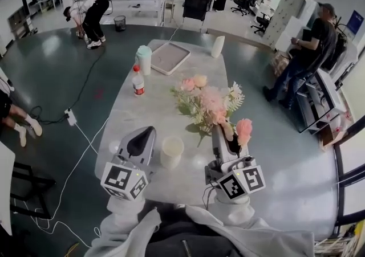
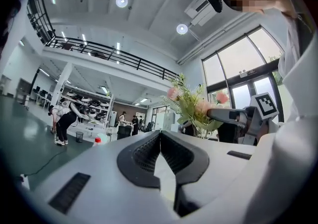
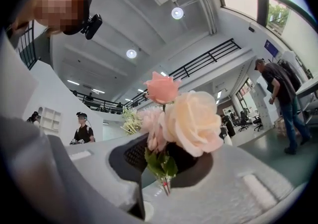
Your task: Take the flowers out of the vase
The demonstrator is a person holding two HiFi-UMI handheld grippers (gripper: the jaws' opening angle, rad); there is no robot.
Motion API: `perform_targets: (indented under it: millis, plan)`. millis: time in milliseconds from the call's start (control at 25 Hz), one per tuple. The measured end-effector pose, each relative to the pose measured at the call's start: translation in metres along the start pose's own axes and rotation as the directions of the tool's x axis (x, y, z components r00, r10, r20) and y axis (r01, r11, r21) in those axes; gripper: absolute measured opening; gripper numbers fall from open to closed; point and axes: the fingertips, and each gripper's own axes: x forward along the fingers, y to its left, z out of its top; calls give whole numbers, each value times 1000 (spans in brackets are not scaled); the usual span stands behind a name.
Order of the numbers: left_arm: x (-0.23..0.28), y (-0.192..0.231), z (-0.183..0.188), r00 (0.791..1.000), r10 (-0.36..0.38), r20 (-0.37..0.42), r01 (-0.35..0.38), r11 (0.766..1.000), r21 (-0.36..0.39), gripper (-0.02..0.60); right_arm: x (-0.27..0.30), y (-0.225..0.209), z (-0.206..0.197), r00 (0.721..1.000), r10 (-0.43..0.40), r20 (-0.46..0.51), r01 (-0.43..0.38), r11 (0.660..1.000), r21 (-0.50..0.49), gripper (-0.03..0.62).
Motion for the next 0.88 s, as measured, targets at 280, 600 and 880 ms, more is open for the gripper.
perform_targets:
  millis: [280,600,880]
  plan:
    - [-20,15,-38,996,58,-70,-61,997,-48,3,-12,-21,-53,993,-82,-86,84,996,27,86]
    - [-29,21,-70,987,77,-141,-88,993,-79,3,-23,-39,-105,970,-124,-208,140,988,64,86]
    - [-38,24,-100,976,89,-200,-113,987,-112,3,-36,-49,-134,948,-151,-282,180,980,80,87]
